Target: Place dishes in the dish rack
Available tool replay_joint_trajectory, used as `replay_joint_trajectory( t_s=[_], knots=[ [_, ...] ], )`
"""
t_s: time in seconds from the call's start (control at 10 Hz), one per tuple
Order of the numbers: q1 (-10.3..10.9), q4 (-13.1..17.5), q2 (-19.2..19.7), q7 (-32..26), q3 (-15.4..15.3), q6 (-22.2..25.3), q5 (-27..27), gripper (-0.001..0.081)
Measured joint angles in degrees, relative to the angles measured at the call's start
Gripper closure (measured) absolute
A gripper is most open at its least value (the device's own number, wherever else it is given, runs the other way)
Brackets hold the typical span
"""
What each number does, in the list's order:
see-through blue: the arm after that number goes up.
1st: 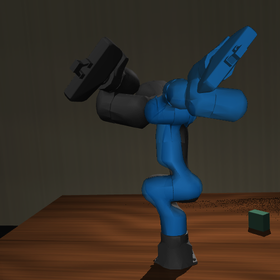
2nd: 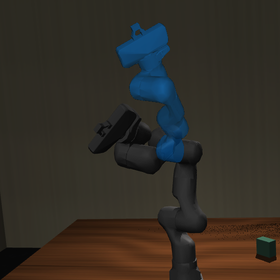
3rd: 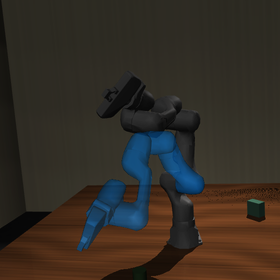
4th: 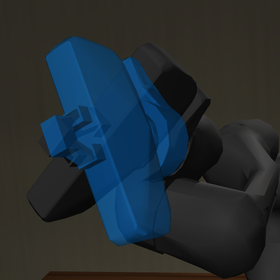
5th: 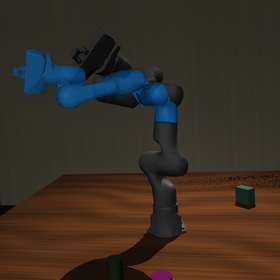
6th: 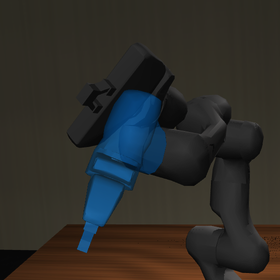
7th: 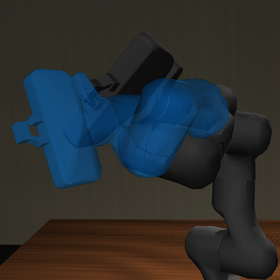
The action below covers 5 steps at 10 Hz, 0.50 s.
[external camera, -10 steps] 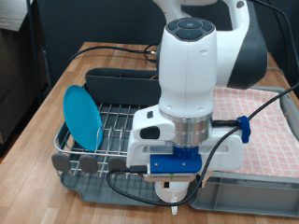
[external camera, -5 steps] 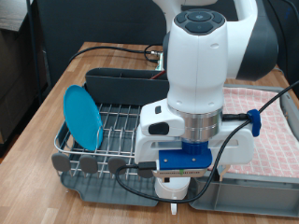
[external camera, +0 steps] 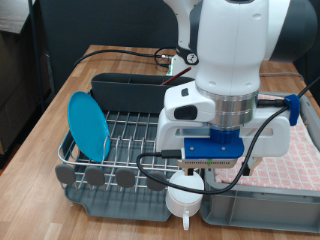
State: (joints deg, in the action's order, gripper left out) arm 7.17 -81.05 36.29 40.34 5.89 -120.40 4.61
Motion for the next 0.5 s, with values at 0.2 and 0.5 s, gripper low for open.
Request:
replay_joint_trajectory(
  t_s=[0.2, 0.5],
  knots=[
    [0.5, 0.0, -1.6, 1.2, 0.1, 2.0, -0.6, 0.0003],
    [1.2, 0.1, -3.7, 2.7, 0.1, 4.6, -1.7, 0.0003]
  ],
)
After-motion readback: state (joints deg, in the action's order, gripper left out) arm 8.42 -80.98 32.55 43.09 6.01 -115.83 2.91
